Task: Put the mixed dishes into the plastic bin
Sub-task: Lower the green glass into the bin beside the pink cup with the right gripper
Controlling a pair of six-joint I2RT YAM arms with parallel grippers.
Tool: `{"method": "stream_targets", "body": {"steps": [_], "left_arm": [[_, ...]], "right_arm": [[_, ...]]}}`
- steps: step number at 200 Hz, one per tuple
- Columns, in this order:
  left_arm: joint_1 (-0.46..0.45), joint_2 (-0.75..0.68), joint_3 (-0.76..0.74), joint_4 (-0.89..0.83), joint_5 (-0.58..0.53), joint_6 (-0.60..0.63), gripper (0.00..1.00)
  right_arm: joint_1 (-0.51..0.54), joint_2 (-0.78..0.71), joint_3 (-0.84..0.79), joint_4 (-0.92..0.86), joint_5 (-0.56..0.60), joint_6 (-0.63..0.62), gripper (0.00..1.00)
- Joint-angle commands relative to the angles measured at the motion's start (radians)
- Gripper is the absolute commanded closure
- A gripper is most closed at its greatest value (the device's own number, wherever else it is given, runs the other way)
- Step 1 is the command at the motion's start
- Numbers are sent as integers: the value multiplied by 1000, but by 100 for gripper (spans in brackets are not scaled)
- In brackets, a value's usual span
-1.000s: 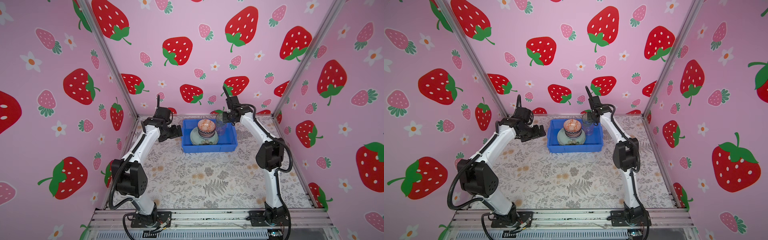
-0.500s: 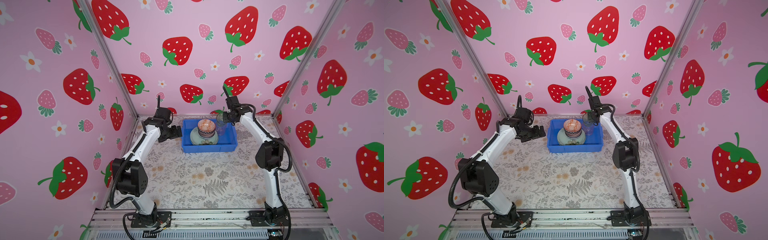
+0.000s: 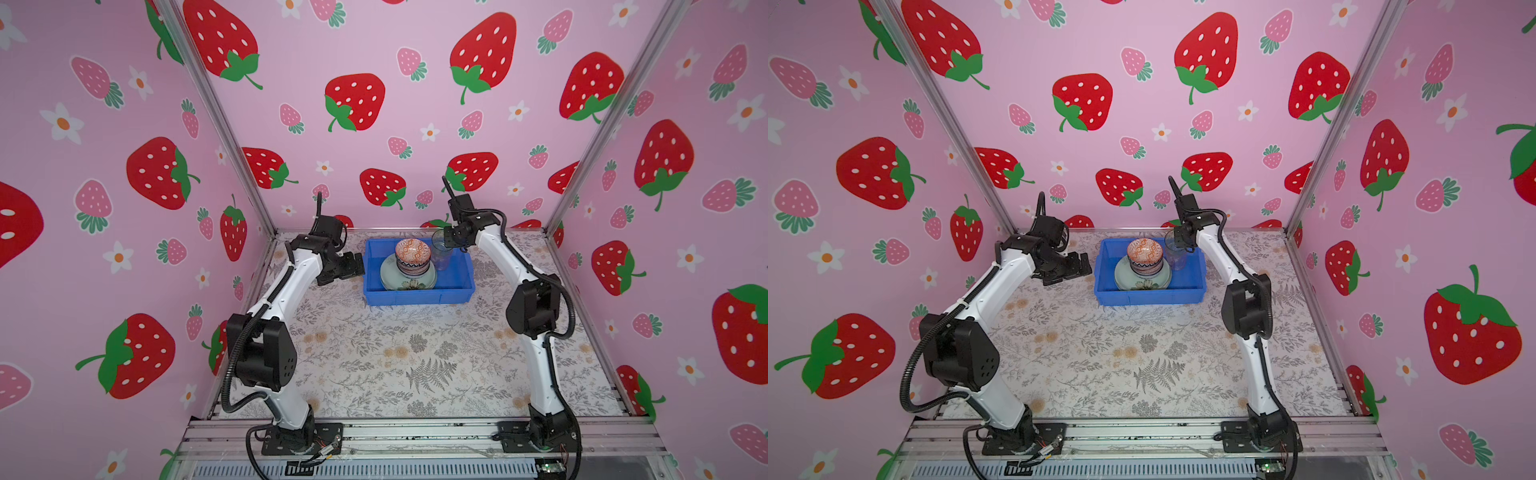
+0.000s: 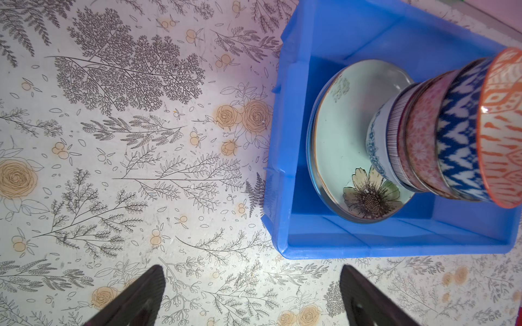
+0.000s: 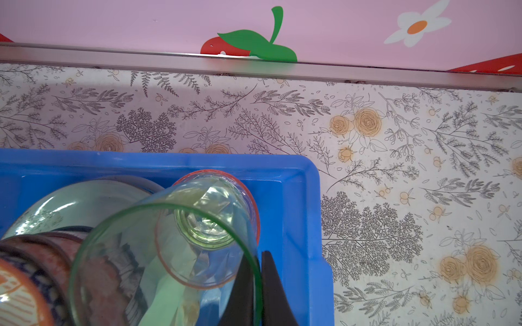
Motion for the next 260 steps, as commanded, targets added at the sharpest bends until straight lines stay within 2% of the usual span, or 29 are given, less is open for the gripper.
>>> {"method": "stream_targets", "body": {"steps": [1,14,69,105,122,159,194,260], "left_arm": [[-8,18,44,-28,-20,8,1],[-12,19,45,-28,-24,10,1],[-21,18,46,-28,-35,15,1],[-24,18,48,-30,-36,16,1],[-25,17,47,-31,-39,17,1],[-29,20,48,-34,-49,22,1],[-33,13,52,-35,-83,29,1],[0,-113,-30,80,-167,77,1]], "right_arm": [[-6,47,34,-17,47,-21,100],[-6,50,34,-12,47,-21,100],[-6,59,63,28,17,-17,88],[-9,69,94,40,12,-8,87],[-11,69,98,45,13,-3,80],[-11,53,100,60,27,-4,72],[-10,12,100,78,30,-7,65],[-11,-132,89,82,-1,-39,56]]}}
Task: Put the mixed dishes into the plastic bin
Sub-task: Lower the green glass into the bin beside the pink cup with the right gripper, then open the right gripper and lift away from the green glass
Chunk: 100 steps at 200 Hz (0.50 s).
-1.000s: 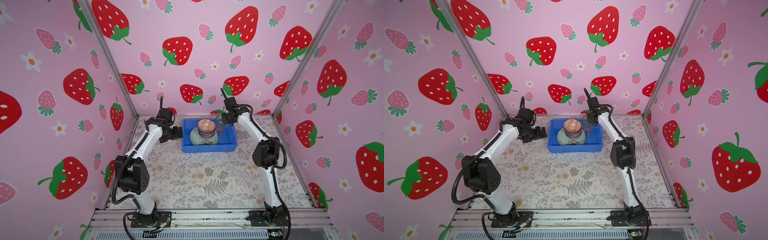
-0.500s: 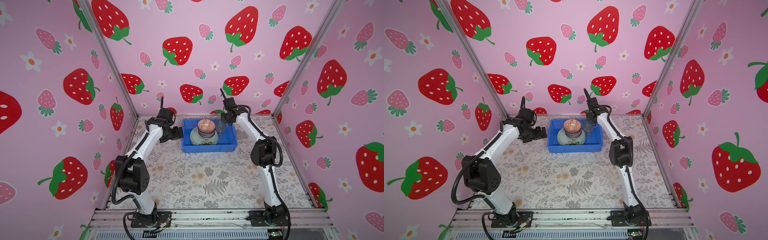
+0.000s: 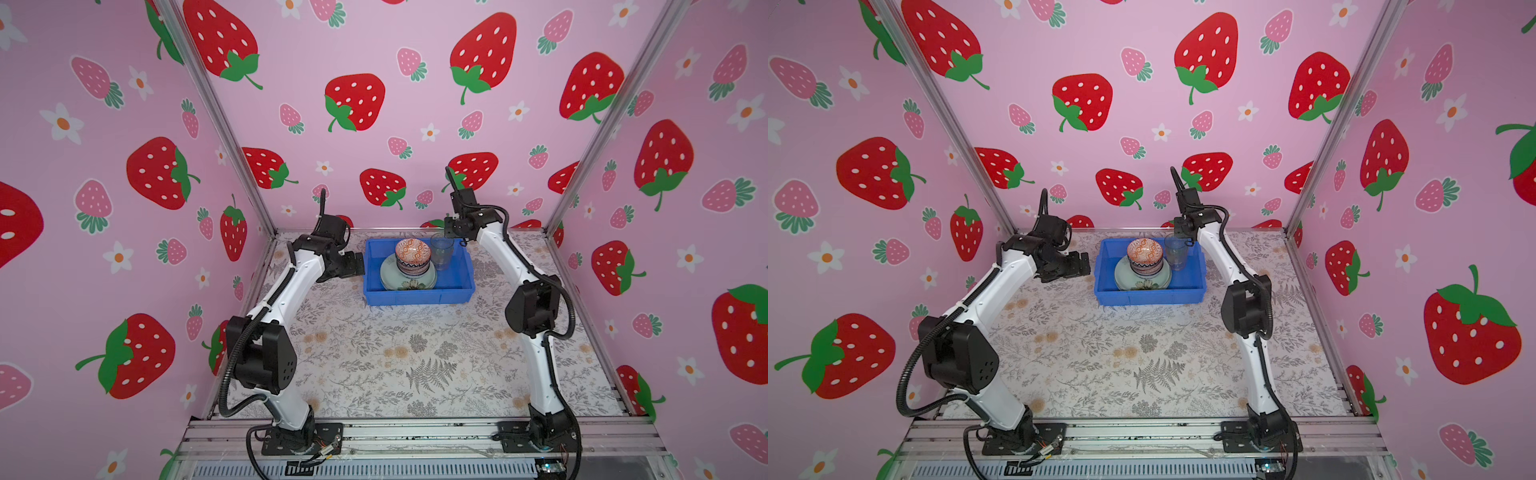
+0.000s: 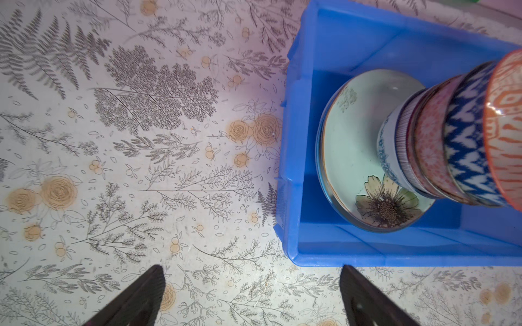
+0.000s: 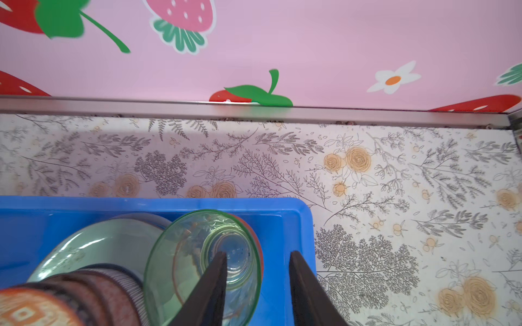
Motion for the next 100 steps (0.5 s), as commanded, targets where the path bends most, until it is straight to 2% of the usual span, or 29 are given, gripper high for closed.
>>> {"method": "stream_targets", "body": {"steps": [1,40,43,82,88,100], "left_arm": [[23,-71,-27,54,-50,37,1],[66,-165,-129,191,-26,75,1],[68,-172,-138,204,-19,77,1],[86,-218,-224,311,28,98,1],[86,-219,-232,322,38,103,1],[86,-225,-253,351,58,105,1]], "right_arm": [[-4,-114,17,15,-10,-30,56],[-10,-206,-18,12,-18,-83,49],[-11,-211,-24,9,-18,-88,45],[-47,-342,-155,9,-68,-155,30],[-53,-368,-193,19,-77,-162,25],[-61,-429,-283,44,-75,-172,4]]}}
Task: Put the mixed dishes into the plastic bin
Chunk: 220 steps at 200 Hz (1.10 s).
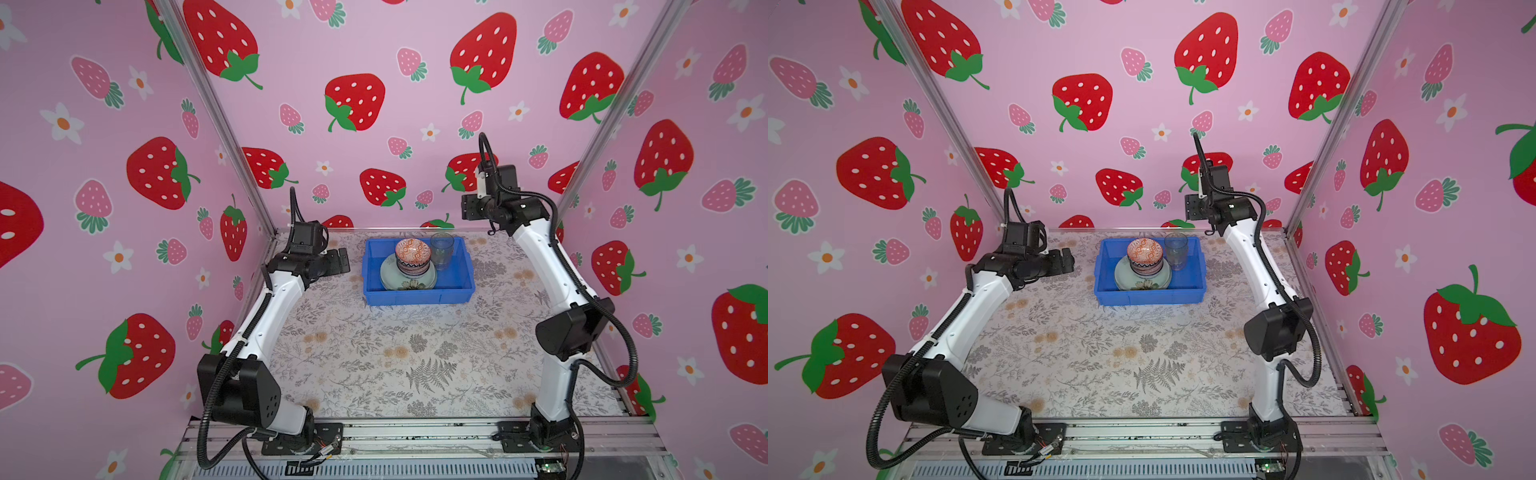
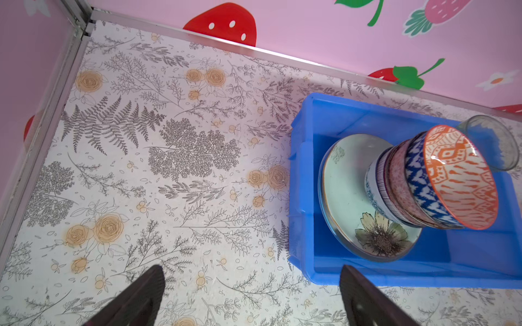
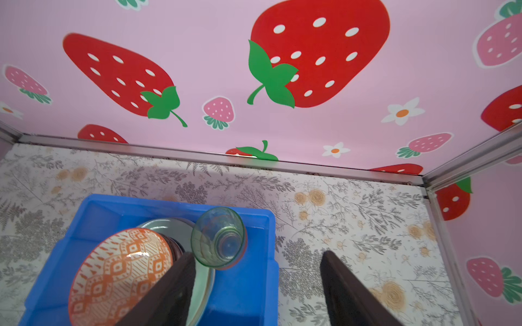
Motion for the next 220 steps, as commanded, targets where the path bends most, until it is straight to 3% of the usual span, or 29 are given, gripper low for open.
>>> {"method": "stream_targets", "body": {"steps": [1,57,103,127,140,161,183,200,220], "left_arm": [[4,-20,-35,94,46,31,1],[61,-51,-155,286,257,-44,1],[165,-27,-223,467,472,-125,1],[179,-28,-260,549,497,-96,1],[179,-52,-322,631,467,-62,1],[178,-111,-461,812,321,-11,1],[164,-136,-528,866,120,57,1],[154,-132,-555,876,-12,92,1],[150,-120,-584,890,-50,104,1]], "right_arm": [[-25,-93,-132,18,-29,-59,2],[-72,-450,-690,280,108,-36,1],[-157,-597,-926,329,100,-18,1],[-168,-648,-1049,376,56,-42,1],[-170,-665,-1109,404,24,-45,1],[-170,-693,-1211,496,-39,-44,1],[-171,-749,-1408,770,-119,-78,1],[-172,-791,-1555,970,-93,-80,1],[-174,-820,-1666,1107,-53,-131,1]]}}
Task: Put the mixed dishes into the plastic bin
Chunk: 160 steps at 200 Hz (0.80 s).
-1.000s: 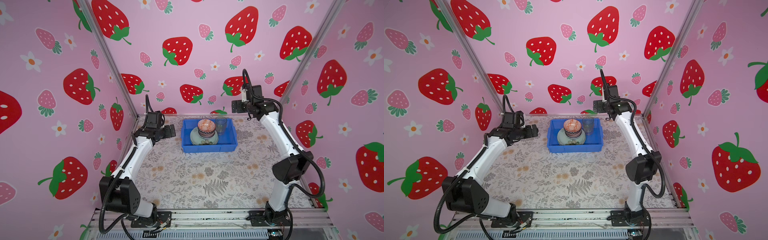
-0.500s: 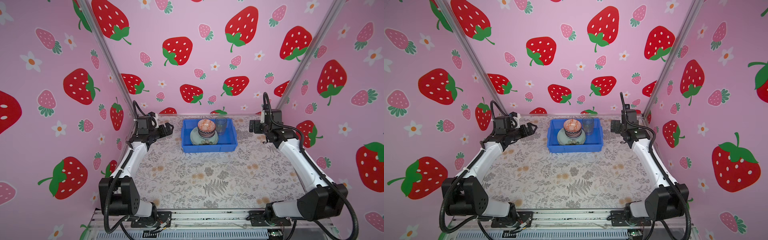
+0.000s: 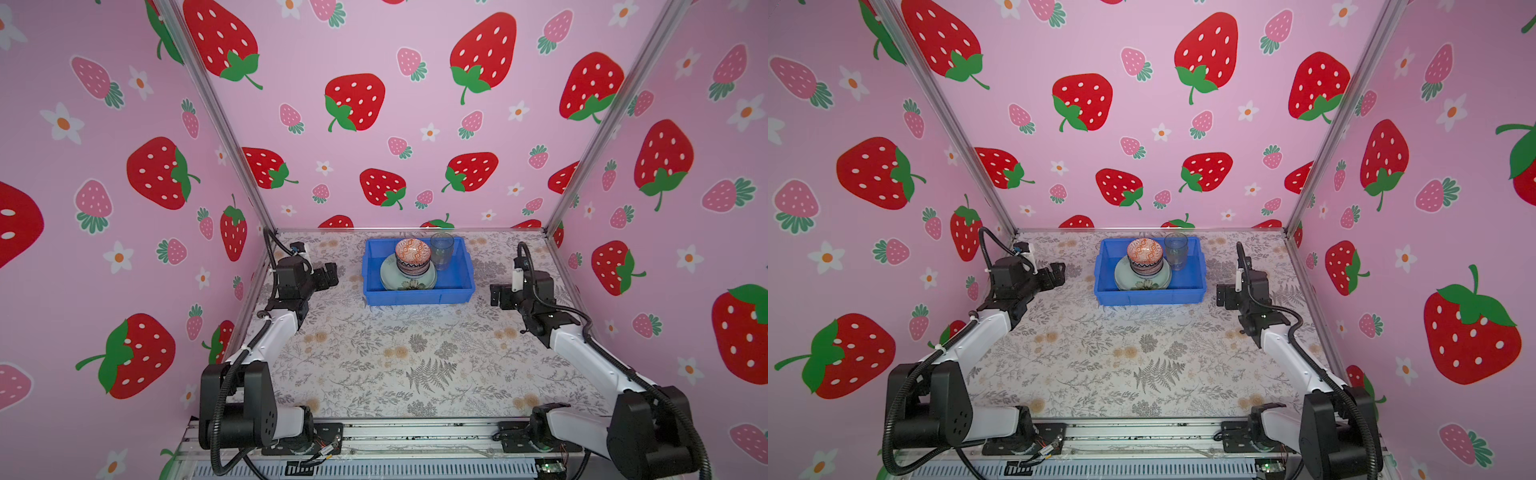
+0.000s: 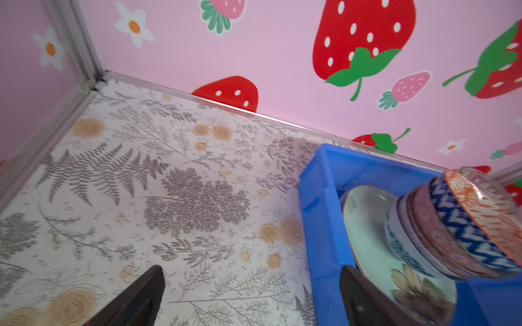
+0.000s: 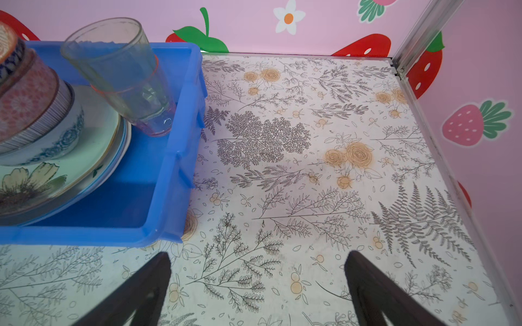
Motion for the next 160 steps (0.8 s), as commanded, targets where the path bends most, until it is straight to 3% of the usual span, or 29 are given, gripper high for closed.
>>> {"method": "stream_targets", "body": {"steps": [1,38,54,72,104,125,160], "left_arm": [[-10,-4,-28,93,-158,64,1],[-18,-40,-178,206,-162,66,2],[-17,-112,-285,281,-202,59,1],[-18,-184,-368,313,-227,72,0],[-17,-265,-444,342,-276,101,1],[-19,-257,-457,358,-267,131,1],[-19,-153,-466,447,-253,154,1]], "right_arm": [[-7,-44,-98,303,13,-75,1],[-21,-55,-133,303,90,-184,1],[-45,-56,-153,338,124,-110,1],[-77,-48,-185,415,65,-120,1],[-97,10,-259,625,59,-130,1],[-101,77,-292,761,58,-205,1],[-102,182,-351,957,49,-159,1]]}}
